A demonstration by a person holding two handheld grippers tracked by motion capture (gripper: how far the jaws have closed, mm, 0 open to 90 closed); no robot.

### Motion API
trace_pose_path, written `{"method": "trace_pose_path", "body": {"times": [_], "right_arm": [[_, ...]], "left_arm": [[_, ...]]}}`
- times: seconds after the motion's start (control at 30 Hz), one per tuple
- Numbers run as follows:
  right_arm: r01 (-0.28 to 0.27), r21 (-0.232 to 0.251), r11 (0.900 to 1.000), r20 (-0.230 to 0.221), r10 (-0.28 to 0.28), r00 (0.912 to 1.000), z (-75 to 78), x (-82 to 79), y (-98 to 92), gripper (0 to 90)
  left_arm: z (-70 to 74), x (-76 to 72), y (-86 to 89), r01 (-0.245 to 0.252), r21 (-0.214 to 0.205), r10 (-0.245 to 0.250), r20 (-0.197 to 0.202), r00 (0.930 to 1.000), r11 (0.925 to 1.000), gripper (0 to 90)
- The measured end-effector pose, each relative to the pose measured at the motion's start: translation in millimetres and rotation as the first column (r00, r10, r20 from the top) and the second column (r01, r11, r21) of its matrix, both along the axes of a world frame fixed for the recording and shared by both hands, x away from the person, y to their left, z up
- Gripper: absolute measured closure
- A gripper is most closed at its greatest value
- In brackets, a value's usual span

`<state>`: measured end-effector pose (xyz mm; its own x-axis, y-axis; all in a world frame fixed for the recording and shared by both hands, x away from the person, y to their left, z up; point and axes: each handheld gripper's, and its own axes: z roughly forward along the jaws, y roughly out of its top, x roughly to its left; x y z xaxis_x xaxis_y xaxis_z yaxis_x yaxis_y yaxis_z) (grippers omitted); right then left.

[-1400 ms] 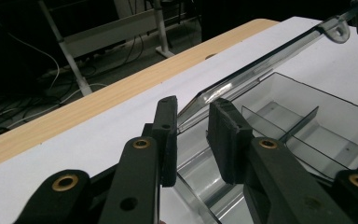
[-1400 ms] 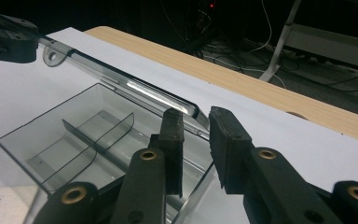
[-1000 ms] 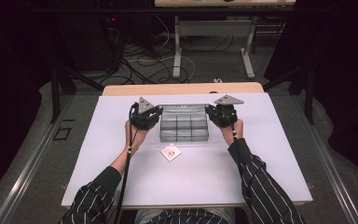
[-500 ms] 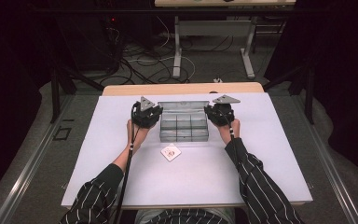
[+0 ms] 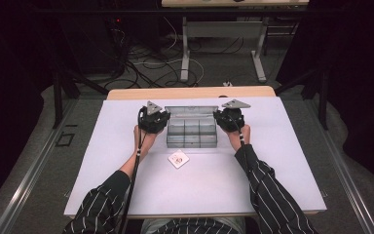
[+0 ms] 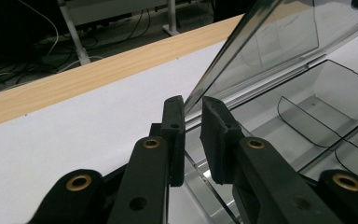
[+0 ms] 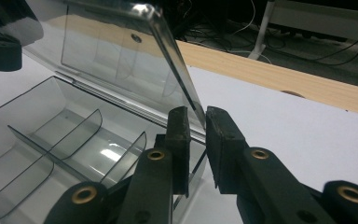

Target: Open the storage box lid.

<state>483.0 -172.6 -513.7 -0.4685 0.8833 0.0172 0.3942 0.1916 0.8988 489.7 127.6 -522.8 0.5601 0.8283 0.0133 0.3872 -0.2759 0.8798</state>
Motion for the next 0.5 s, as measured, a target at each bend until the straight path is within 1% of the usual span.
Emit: {"method": "trace_pose_path", "body": {"times": [0.1, 0.17, 0.3, 0.37, 0.4, 0.43, 0.5], "right_arm": [[0.002, 0.000, 1.0000, 0.000, -0.002, 1.0000, 0.0, 0.1, -0.1, 79.9], [0.003, 0.002, 1.0000, 0.001, -0.003, 1.0000, -0.4, 0.9, -0.5, 79.9], [0.003, -0.004, 1.0000, 0.006, -0.003, 1.0000, -0.4, 3.1, 0.1, 80.5], [0.008, -0.018, 0.9998, 0.013, -0.007, 0.9999, -1.6, 5.0, 1.0, 80.9], [0.009, -0.019, 0.9998, 0.010, -0.009, 0.9999, -2.1, 5.5, 1.2, 81.2], [0.007, -0.019, 0.9998, 0.014, -0.007, 0.9999, -3.3, 7.0, 1.0, 81.5], [0.012, -0.024, 0.9996, 0.009, -0.012, 0.9999, -5.0, 8.6, 1.3, 82.1]], "left_arm": [[1.1, -0.6, 1.2, 0.004, -0.014, -0.004, -0.001, 1.0000, 0.9999, 80.6], [1.1, -0.3, 1.0, 0.003, -0.015, -0.003, 0.001, 1.0000, 0.9999, 80.7], [0.9, 2.6, 0.8, -0.001, -0.003, 0.001, 0.000, 1.0000, 1.0000, 80.7], [-0.6, 4.7, -0.3, -0.008, 0.001, 0.008, -0.010, 0.9999, 1.0000, 80.3], [-2.3, 6.2, -1.6, -0.015, 0.002, 0.015, -0.008, 0.9999, 0.9999, 79.8], [-3.0, 7.3, -1.9, -0.012, 0.012, 0.013, -0.018, 0.9998, 0.9998, 79.4], [-5.6, 9.9, -2.3, -0.013, 0.017, 0.014, -0.027, 0.9995, 0.9998, 79.3]]}}
